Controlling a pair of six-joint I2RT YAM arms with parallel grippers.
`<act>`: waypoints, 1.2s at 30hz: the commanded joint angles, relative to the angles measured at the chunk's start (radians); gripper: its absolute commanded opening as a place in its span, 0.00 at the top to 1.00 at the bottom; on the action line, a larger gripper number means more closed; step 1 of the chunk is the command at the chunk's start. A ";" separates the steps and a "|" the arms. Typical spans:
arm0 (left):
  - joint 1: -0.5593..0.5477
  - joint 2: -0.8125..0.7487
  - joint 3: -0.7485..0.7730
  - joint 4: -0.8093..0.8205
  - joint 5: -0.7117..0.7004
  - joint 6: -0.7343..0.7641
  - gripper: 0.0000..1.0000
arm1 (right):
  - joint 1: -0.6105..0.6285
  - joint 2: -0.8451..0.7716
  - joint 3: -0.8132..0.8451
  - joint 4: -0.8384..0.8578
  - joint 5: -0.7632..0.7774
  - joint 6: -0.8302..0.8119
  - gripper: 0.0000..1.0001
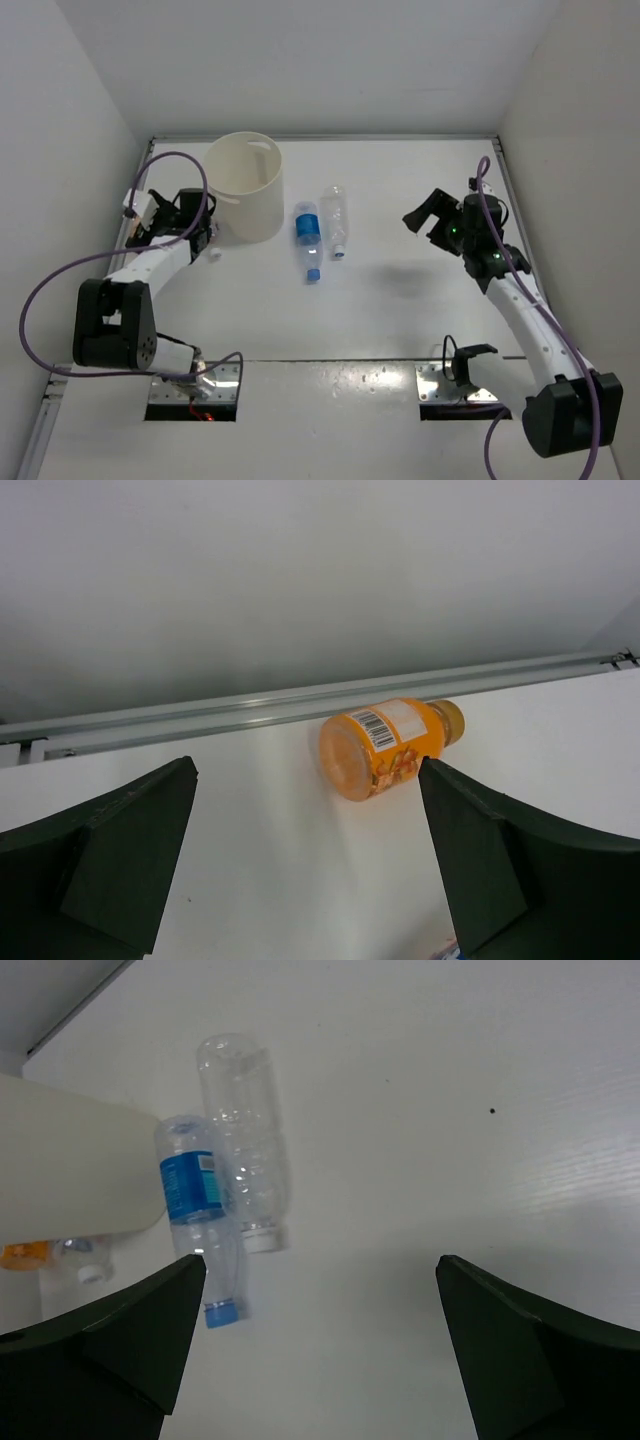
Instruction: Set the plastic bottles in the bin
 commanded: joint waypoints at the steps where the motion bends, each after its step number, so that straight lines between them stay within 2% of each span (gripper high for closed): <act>1: 0.012 -0.037 -0.007 0.004 -0.068 -0.038 0.00 | 0.007 -0.023 0.027 -0.084 0.086 0.014 0.00; 4: 0.033 -0.046 -0.028 0.076 -0.031 0.047 0.00 | 0.007 0.023 0.096 -0.164 0.124 0.005 0.00; 5: 0.055 -0.046 -0.042 0.181 0.008 0.202 0.00 | 0.007 0.060 0.119 -0.175 0.102 -0.012 0.00; 6: 0.067 -0.046 -0.051 0.224 0.095 0.268 0.00 | 0.007 0.077 0.129 -0.189 0.092 -0.012 0.00; 9: 0.114 -0.046 -0.051 0.263 0.173 0.318 0.00 | 0.007 0.114 0.138 -0.169 0.054 -0.012 0.00; 11: 0.160 -0.046 -0.051 0.263 0.216 0.318 0.00 | 0.007 0.131 0.129 -0.122 -0.042 -0.021 0.00; 12: 0.176 -0.046 -0.042 0.263 0.289 0.368 0.00 | 0.007 0.141 0.129 -0.058 -0.079 -0.030 0.00; 15: 0.222 -0.067 -0.042 0.288 0.375 0.445 0.00 | 0.016 0.262 0.199 -0.048 -0.142 -0.030 0.00; 16: 0.233 -0.080 -0.033 0.288 0.392 0.427 0.00 | 0.025 0.355 0.262 -0.048 -0.168 -0.030 0.00; 18: 0.256 -0.092 -0.016 0.199 0.383 0.283 0.00 | 0.035 0.459 0.331 -0.048 -0.201 -0.039 0.00; 21: 0.286 -0.092 0.005 0.136 0.472 0.296 0.00 | 0.059 0.621 0.516 -0.075 -0.210 -0.059 0.00; 24: 0.295 -0.077 0.025 0.072 0.417 0.241 0.00 | 0.082 0.745 0.633 -0.099 -0.201 -0.068 0.00; 28: 0.305 -0.077 0.025 0.071 0.440 0.225 0.00 | 0.104 0.888 0.712 -0.108 -0.221 -0.069 0.00; 30: 0.305 -0.077 0.025 0.071 0.449 0.241 0.00 | 0.131 0.941 0.735 -0.108 -0.247 -0.069 0.06; 32: 0.305 -0.068 0.035 0.071 0.449 0.252 0.00 | 0.156 1.025 0.788 -0.125 -0.247 -0.069 0.07; 36: 0.305 -0.058 0.035 0.071 0.472 0.261 0.00 | 0.182 1.111 0.819 -0.154 -0.256 -0.069 0.05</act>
